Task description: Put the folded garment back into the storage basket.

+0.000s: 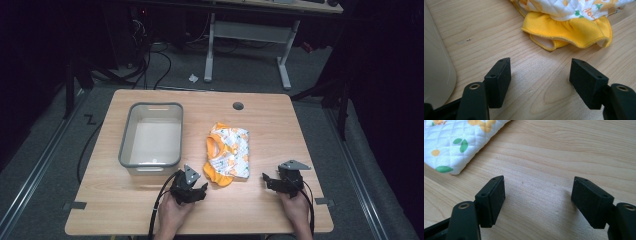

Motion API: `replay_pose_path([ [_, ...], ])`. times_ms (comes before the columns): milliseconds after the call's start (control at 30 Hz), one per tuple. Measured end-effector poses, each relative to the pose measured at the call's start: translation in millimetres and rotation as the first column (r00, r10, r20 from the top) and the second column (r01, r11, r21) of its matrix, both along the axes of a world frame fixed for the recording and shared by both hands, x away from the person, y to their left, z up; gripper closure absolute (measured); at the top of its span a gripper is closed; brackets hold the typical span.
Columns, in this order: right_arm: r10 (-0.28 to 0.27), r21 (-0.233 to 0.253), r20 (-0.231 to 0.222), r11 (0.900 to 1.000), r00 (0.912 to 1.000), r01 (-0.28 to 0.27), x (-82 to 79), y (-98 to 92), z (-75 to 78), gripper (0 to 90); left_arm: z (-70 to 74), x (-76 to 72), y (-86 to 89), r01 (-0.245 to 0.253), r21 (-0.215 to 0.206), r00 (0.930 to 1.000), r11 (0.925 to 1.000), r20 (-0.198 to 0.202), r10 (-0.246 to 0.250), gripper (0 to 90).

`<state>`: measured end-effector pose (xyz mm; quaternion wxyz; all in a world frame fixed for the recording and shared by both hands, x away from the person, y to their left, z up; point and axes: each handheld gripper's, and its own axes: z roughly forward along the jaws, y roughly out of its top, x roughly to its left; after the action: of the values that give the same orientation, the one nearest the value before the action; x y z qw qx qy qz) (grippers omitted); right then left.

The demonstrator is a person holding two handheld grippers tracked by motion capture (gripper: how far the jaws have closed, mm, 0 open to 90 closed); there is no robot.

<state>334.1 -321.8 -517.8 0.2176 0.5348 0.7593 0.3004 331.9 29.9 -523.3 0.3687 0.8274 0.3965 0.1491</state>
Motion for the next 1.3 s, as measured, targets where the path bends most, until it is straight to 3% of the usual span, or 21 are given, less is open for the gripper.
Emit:
replay_pose_path([
  [533, 0.000, 0.000, 0.000, 1.000, 1.0000, 0.000, 0.0, 0.0, 0.0, 27.3, 0.0, 0.4, -0.1, -0.001, 0.002, 1.0000, 1.0000, -0.005, 0.001, 31.1],
  [900, 0.000, -0.001, 0.000, 1.000, 1.0000, 0.000, 0.0, 0.0, 0.1, 27.3, -0.7, 0.5, -4.1, 0.003, 0.012, 0.9999, 0.9999, -0.016, -0.002, 19.6],
  [1300, 0.001, -0.002, 0.001, 1.000, 1.0000, -0.001, 0.0, 0.1, 0.0, 27.3, 0.3, -0.6, -5.7, 0.005, 0.012, 0.9997, 0.9999, -0.024, -0.005, 19.7],
])
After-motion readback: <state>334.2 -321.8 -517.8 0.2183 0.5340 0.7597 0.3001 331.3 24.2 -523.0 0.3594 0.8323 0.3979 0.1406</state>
